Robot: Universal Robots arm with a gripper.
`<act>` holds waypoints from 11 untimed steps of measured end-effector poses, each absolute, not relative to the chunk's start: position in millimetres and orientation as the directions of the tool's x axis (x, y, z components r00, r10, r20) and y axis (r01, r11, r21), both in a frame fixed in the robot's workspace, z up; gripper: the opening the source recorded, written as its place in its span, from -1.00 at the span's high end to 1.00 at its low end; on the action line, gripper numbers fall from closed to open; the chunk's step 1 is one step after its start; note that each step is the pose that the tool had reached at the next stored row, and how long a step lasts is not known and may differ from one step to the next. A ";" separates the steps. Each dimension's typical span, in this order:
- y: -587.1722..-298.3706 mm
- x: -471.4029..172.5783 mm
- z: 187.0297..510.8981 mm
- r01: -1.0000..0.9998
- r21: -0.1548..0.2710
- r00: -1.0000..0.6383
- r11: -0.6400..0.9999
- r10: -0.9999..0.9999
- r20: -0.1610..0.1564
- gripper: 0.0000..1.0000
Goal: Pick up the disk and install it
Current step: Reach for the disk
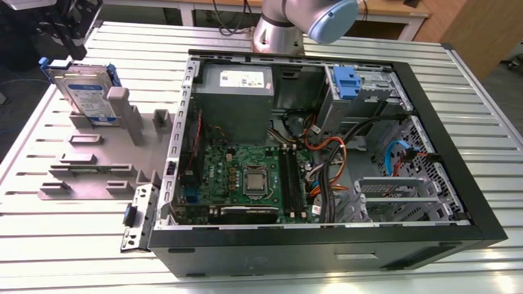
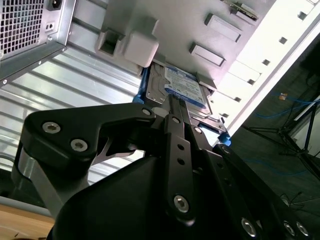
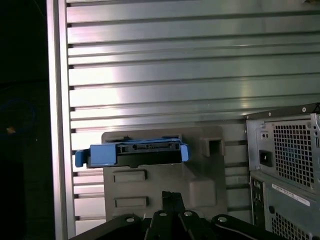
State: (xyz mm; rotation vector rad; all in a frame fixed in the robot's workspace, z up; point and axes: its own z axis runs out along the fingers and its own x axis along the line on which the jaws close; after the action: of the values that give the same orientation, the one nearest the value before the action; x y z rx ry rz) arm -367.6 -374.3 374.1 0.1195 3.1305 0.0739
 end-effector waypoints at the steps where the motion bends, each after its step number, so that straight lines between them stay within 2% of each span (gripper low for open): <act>1: -373.9 -369.2 374.0 0.076 0.047 -0.997 0.996 0.076 -0.006 0.79; 11: -373.2 -373.1 373.6 0.076 0.048 -0.997 0.996 0.076 -0.006 0.79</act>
State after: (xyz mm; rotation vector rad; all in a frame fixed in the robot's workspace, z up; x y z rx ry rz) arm -373.1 -373.2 373.6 0.1195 3.1305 0.0742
